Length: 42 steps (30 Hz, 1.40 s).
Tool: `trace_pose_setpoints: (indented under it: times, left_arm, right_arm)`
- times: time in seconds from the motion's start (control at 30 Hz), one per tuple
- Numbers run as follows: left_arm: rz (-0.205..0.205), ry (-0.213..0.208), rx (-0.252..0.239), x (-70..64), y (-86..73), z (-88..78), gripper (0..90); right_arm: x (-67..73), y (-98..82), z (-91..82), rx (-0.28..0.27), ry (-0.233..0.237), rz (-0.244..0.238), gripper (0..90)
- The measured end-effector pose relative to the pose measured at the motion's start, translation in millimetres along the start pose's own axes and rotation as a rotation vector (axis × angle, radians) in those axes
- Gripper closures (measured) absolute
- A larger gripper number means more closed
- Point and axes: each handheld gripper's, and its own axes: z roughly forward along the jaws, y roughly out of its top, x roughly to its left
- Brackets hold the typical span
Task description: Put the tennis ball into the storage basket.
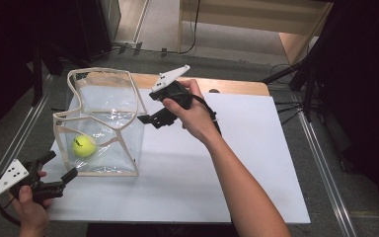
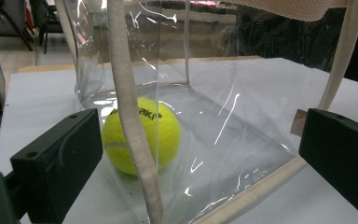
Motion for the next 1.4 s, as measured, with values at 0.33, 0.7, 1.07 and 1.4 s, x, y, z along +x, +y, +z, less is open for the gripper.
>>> trace_pose_setpoints:
  times: [0.33, 0.7, 1.07, 1.4]
  left_arm:
    - [0.002, 0.002, 0.001, -0.3, -0.1, 0.4, 0.0]
    - [0.002, 0.002, 0.003, -1.0, -0.2, 1.0, 0.0]
    - [0.005, 0.003, 0.007, -1.3, -0.3, 1.2, 0.0]
    - [0.006, 0.004, 0.008, -1.4, -0.4, 1.3, 0.0]
  right_arm:
    - [-4.9, -21.5, -11.3, -0.001, -0.022, 0.033, 16.5]
    - [-5.3, -54.1, -25.5, -0.011, -0.061, 0.083, 10.0]
    - [-5.9, -87.3, -40.1, -0.023, -0.123, 0.149, 9.1]
    - [-4.3, -121.0, -53.3, -0.048, -0.164, 0.211, 0.0]
